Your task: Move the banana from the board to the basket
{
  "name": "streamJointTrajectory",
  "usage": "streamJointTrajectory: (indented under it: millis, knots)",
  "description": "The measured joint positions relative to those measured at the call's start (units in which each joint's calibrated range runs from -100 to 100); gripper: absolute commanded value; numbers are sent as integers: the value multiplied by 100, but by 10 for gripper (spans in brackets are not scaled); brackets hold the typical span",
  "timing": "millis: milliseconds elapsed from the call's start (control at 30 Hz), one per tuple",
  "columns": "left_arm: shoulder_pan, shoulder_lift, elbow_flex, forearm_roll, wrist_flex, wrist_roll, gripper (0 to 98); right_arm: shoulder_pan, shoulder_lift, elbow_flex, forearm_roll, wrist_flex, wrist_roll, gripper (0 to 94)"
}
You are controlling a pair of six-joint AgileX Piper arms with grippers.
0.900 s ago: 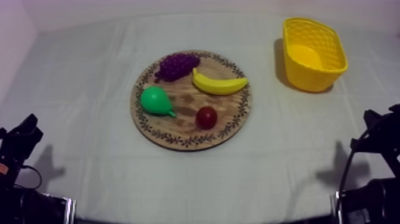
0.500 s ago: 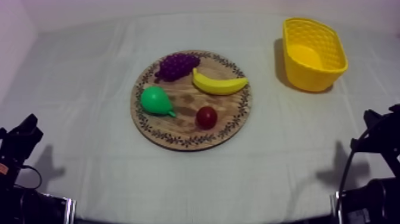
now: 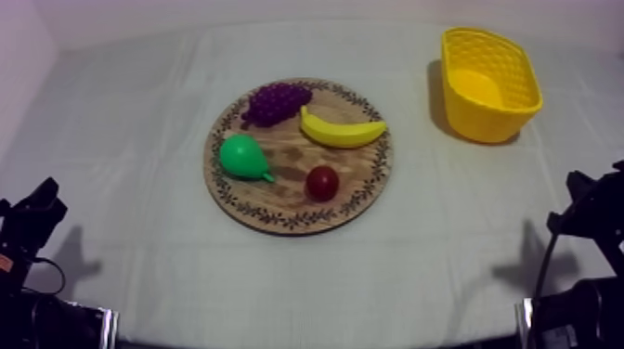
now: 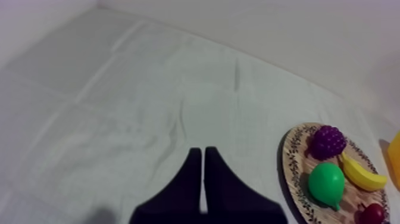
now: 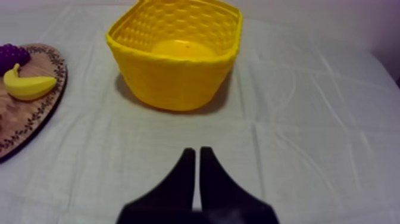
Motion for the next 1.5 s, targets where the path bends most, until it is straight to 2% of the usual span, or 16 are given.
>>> streamJointTrajectory:
  millis: [133, 233, 467, 567, 667, 733, 833, 967, 1100, 1267, 1367, 1500]
  knots:
    - [0, 0, 0, 0, 0, 3, 1, -42, 284, -181, 99, -162, -44, 5]
    - [0, 0, 0, 0, 0, 1, 1, -43, 839, -743, 58, -338, -119, 5]
    - [0, 0, 0, 0, 0, 1, 1, 181, 3102, -3204, -551, 709, 272, 5]
    - [0, 0, 0, 0, 0, 1, 1, 295, 4110, -4557, -843, 1002, 496, 5]
    - [0, 0, 0, 0, 0, 1, 1, 248, 5052, -5714, -948, 1003, 602, 5]
    - [0, 0, 0, 0, 0, 1, 1, 118, 5658, -6386, -865, 1036, 598, 5]
    - [0, 0, 0, 0, 0, 1, 1, -216, 6404, -7398, -506, 1324, 449, 5]
    - [0, 0, 0, 0, 0, 1, 1, -642, 7300, -8431, 99, 1650, 2, 5]
    - [0, 0, 0, 0, 0, 1, 1, -1071, 8104, -9103, 585, 1653, -520, 5]
    - [0, 0, 0, 0, 0, 1, 1, -1578, 8908, -9535, 1007, 1649, -903, 5]
    - [0, 0, 0, 0, 0, 1, 1, -1845, 9356, -9855, 938, 1946, -921, 9]
    - [0, 0, 0, 0, 0, 1, 1, -2147, 9792, -10089, 370, 2605, -686, 14]
